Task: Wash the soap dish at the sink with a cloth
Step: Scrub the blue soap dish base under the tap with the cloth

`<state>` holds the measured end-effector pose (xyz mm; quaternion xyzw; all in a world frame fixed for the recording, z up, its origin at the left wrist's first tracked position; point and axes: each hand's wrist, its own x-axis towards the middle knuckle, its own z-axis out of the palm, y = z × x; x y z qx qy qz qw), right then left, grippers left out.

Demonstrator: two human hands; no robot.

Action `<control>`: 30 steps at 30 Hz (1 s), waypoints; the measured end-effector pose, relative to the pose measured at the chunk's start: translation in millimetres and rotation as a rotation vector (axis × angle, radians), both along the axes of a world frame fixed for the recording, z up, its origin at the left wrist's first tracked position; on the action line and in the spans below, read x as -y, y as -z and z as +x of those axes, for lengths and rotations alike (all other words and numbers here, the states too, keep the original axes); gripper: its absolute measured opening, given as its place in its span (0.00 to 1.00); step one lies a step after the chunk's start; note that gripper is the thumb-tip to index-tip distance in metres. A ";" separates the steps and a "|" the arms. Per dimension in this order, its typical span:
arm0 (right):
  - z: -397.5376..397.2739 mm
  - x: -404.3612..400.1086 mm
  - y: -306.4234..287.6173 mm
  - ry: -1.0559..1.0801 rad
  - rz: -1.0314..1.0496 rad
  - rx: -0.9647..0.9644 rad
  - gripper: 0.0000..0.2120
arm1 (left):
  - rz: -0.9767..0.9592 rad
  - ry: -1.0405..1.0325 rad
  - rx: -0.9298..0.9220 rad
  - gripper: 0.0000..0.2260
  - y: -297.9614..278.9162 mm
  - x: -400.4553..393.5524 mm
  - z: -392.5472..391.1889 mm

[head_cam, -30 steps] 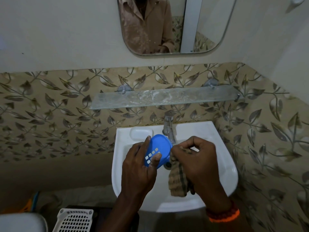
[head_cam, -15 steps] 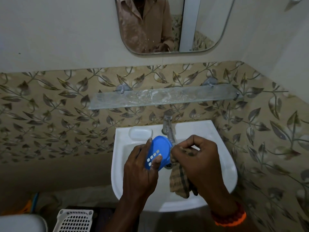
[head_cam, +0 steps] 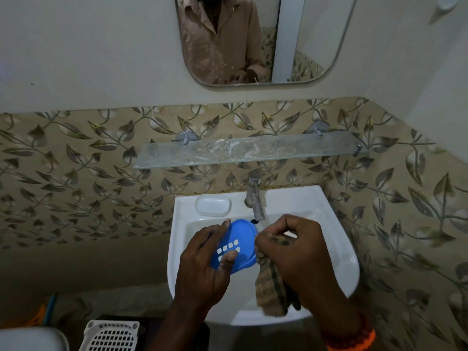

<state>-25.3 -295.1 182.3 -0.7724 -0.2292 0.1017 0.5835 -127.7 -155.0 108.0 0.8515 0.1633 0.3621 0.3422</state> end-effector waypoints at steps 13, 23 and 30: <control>-4.5 -0.2 4.5 -0.014 -0.007 -0.088 0.06 | -0.004 -0.038 -0.017 0.38 -1.0 1.7 0.1; -14.3 -8.2 10.6 0.064 0.052 -0.046 0.09 | -0.374 -0.122 -0.002 0.35 -8.0 27.4 14.2; 12.4 2.0 -2.3 -0.123 0.037 -0.227 0.09 | -0.948 0.050 -0.183 0.22 -28.6 4.6 11.0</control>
